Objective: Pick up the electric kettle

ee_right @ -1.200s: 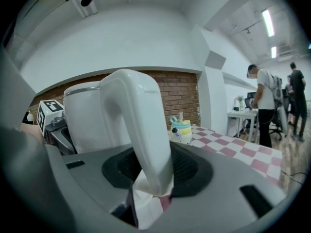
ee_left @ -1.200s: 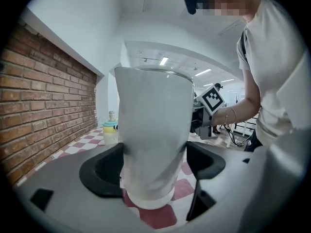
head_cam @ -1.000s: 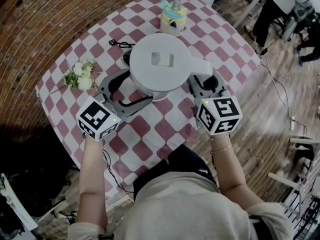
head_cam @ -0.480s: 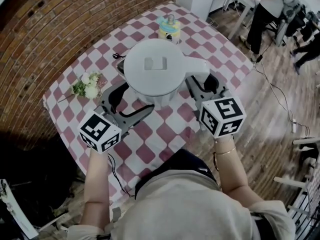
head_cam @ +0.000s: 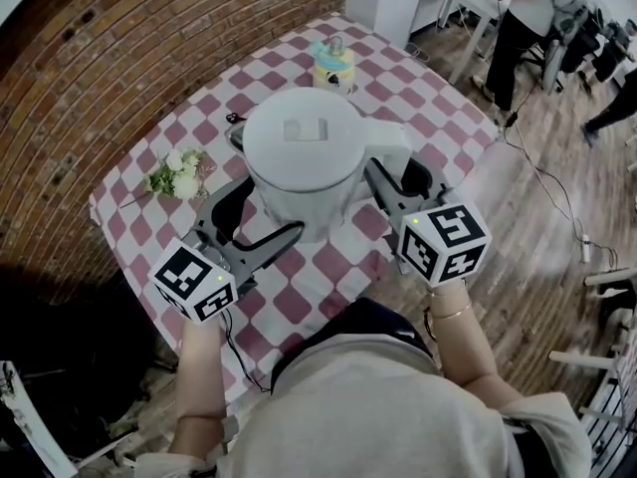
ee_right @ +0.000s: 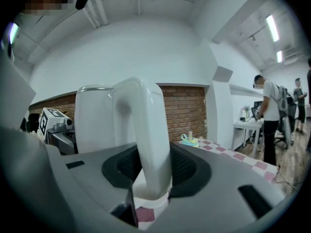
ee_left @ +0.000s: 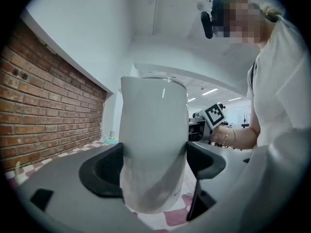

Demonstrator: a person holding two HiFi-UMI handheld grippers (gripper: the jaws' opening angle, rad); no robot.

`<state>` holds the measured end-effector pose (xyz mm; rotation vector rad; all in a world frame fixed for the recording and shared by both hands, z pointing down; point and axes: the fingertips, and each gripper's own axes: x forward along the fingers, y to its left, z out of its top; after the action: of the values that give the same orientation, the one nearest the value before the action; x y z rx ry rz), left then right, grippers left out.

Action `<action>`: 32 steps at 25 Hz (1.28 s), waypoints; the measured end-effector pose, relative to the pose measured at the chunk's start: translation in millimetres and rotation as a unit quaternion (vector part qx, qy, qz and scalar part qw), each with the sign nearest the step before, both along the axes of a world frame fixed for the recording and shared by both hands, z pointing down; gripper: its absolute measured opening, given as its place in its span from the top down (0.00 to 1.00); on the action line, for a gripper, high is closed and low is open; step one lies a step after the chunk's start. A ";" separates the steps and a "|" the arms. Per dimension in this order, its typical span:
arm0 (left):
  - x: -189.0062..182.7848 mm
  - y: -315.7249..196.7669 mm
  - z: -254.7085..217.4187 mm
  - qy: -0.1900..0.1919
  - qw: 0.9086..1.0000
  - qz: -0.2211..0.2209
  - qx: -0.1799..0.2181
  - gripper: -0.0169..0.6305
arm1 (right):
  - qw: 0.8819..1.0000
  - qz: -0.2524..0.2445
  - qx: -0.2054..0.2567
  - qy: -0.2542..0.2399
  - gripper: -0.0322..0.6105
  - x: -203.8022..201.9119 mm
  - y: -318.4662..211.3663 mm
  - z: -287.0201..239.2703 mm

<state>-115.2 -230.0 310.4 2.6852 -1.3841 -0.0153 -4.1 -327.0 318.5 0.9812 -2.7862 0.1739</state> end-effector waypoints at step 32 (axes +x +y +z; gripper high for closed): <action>9.8 25.6 18.4 0.040 0.998 -0.039 -0.022 0.34 | 0.999 -0.033 -0.030 0.003 0.73 8.2 24.7 30.9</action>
<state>-105.4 -204.3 328.8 2.5651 -1.4463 -0.0978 4.1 -302.3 349.3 0.8728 -2.7853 0.2429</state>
